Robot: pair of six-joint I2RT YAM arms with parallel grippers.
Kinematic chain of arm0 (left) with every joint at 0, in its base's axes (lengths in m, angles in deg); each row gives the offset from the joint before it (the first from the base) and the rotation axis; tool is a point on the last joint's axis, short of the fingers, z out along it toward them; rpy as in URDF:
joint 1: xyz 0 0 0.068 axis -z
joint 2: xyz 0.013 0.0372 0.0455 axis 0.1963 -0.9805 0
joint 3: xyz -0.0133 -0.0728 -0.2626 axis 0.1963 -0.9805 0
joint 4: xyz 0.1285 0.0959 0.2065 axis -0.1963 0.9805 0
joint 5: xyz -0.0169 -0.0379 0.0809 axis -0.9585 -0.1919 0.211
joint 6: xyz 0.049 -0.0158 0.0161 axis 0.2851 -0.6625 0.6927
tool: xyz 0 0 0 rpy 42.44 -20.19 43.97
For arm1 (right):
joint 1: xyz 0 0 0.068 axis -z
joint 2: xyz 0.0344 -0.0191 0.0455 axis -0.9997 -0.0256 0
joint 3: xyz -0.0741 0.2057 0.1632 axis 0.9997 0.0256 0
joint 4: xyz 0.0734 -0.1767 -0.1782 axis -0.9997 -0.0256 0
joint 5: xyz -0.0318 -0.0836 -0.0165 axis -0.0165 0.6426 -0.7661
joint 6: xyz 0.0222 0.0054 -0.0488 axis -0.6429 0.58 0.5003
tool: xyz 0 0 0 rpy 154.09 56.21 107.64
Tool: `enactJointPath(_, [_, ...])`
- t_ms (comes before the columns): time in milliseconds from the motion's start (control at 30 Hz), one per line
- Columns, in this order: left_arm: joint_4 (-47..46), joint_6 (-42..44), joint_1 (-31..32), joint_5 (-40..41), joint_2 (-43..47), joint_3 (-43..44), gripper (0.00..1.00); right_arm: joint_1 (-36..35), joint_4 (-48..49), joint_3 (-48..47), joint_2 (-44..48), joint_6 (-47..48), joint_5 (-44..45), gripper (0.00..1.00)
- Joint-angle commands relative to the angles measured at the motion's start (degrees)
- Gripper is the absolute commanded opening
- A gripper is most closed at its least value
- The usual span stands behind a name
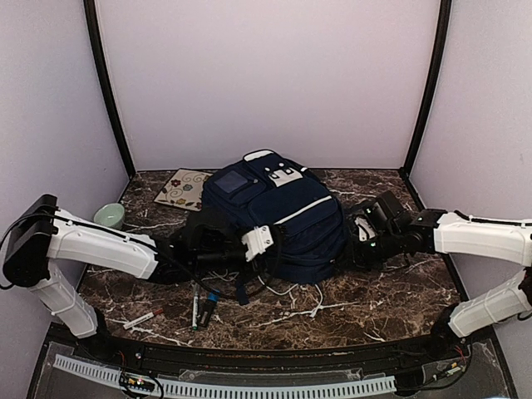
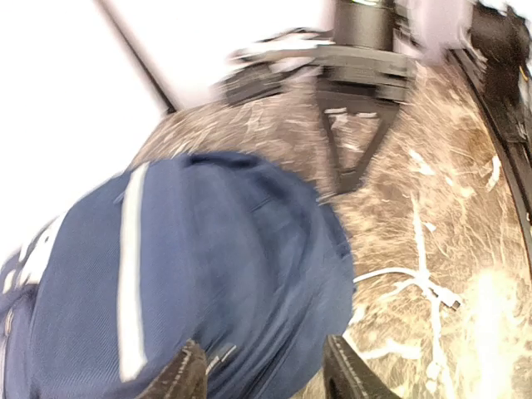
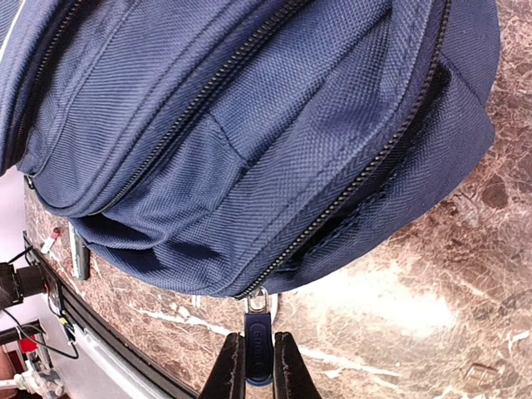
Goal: Pack the student bag
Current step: Zip the student bag into the largest pocket of the bag.
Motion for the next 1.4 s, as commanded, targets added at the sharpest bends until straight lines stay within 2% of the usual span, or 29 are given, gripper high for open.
enactJointPath(0, [2.6, 13.9, 4.5, -0.2, -7.7, 6.2, 0.53, 2.0, 1.1, 3.0, -0.2, 3.4, 0.4, 0.0])
enactJointPath(200, [0.2, 20.9, 5.5, 3.5, -16.4, 12.9, 0.56, 2.3, 12.8, 5.9, -0.5, 6.9, -2.0, 0.1])
enactJointPath(300, [-1.5, 23.7, 5.5, 4.8, -18.7, 14.0, 0.56, 2.3, 15.6, 6.5, -0.5, 8.6, -1.5, 0.19])
enactJointPath(433, [-2.5, 26.3, 5.5, 9.8, -23.5, 16.7, 0.49, 1.8, 15.9, 6.8, 0.0, 9.3, -2.4, 0.33])
enactJointPath(533, [-6.3, 27.2, 5.5, 12.8, -25.4, 16.7, 0.42, 0.7, 16.3, 8.5, 3.6, 8.8, 0.1, 0.38])
enactJointPath(667, [-8.6, 27.5, 5.5, 13.4, -26.2, 16.3, 0.33, -1.2, 19.5, 12.3, 7.8, 6.5, 4.3, 0.38])
enactJointPath(833, [-9.2, 27.1, 5.5, 13.2, -25.7, 15.9, 0.09, -5.4, 22.2, 14.6, 9.6, 4.6, 9.7, 0.32])
enactJointPath(967, [-9.3, 26.8, 5.5, 12.2, -25.1, 15.4, 0.0, -8.4, 26.3, 15.1, 8.7, 4.1, 11.1, 0.33])
enactJointPath(1067, [-9.5, 26.7, 5.5, 12.5, -25.0, 15.4, 0.0, -9.0, 25.3, 14.2, 6.8, 4.1, 16.0, 0.34])
enactJointPath(1233, [-9.7, 27.0, 5.5, 13.2, -25.0, 15.4, 0.0, -9.8, 26.0, 11.4, 2.6, 5.5, 16.5, 0.33])
enactJointPath(1367, [-9.9, 27.1, 5.5, 13.3, -24.8, 15.3, 0.0, -10.2, 23.2, 9.7, 1.2, 6.3, 21.4, 0.3])
